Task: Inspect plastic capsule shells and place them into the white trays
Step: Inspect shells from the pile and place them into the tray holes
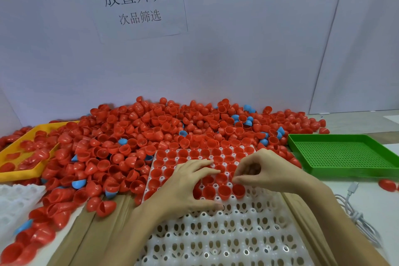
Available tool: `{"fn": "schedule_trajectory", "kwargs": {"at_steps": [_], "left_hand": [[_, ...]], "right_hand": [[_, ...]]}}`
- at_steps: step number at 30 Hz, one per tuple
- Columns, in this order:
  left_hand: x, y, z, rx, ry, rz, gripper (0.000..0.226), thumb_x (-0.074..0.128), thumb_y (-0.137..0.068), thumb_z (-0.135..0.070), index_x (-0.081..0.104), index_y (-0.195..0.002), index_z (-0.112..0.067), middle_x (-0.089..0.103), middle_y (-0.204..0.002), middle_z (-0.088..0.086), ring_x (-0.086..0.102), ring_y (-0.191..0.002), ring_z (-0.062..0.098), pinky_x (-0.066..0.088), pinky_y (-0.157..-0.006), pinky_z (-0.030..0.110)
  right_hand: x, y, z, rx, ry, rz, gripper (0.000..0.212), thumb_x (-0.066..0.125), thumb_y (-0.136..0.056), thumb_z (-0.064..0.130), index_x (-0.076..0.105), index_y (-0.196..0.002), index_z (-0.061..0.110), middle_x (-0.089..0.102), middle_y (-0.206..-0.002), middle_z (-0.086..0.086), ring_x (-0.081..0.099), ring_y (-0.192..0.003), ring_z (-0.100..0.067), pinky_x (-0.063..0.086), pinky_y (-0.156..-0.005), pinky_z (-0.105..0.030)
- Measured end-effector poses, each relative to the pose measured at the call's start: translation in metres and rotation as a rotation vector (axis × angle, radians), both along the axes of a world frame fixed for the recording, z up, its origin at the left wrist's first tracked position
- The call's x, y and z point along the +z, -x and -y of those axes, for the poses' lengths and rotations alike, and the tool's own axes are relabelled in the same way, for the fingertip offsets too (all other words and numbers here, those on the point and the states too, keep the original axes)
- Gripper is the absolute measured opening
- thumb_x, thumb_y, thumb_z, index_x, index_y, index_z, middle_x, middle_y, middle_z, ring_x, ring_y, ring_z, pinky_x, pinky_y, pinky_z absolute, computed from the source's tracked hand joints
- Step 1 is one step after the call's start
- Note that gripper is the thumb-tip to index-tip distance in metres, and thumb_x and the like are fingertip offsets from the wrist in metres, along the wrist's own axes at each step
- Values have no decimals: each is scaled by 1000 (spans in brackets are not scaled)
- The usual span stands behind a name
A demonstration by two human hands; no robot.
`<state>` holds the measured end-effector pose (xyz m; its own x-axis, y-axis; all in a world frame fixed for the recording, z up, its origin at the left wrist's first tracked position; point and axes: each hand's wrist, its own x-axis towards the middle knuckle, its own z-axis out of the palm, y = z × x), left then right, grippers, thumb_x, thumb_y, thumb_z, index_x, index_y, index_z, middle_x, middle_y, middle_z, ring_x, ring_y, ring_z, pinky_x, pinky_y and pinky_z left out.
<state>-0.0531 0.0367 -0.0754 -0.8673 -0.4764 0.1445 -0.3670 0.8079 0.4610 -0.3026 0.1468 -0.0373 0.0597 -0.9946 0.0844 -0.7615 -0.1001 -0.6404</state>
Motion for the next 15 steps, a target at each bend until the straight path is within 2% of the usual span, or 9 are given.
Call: {"fn": "schedule_trajectory", "kwargs": {"at_steps": [5,8,9,11,13,15], "left_hand": [[1,1,5,-20,3,-1,79,69,-81,-80,43,-150,-51,23,-161,-35,-1,-136,-31,12,-124,30],[6,2,7,-22,-75,21,79,65,-79,-84,43,-148,-54,22,-162,-34,-1,-133,-34,12,-121,30],[9,2,8,-12,-102,29,78,61,-78,-88,43,-147,-55,24,-162,-34,5,-137,-30,15,-122,31],[19,4,12,14,-117,7,72,54,-80,-90,51,-142,-52,39,-156,-31,29,-140,-17,30,-122,32],[29,9,21,46,-73,-84,56,54,-90,-77,64,-133,-42,59,-137,-28,50,-126,-13,45,-112,28],[35,14,32,90,31,-163,38,59,-101,-55,69,-130,-32,66,-129,-23,56,-121,-9,48,-109,27]], "right_hand": [[0,-5,3,-116,182,87,32,67,-98,46,80,-77,26,72,-65,7,61,-54,-4,48,-57,-16],[-3,-9,5,-148,260,109,39,60,-101,47,78,-74,25,69,-62,3,59,-50,-9,47,-55,-17],[-4,-10,6,-154,281,120,40,58,-101,48,77,-73,25,68,-60,3,58,-49,-8,47,-54,-17],[-8,-12,8,-158,315,140,42,57,-102,47,76,-72,26,67,-59,3,57,-48,-7,46,-52,-17],[-11,-14,11,-161,349,141,42,56,-102,48,74,-71,27,66,-58,3,54,-47,-7,44,-51,-17],[-15,-16,13,-159,383,126,44,54,-102,50,72,-71,25,64,-59,2,52,-46,-7,41,-50,-15]]}}
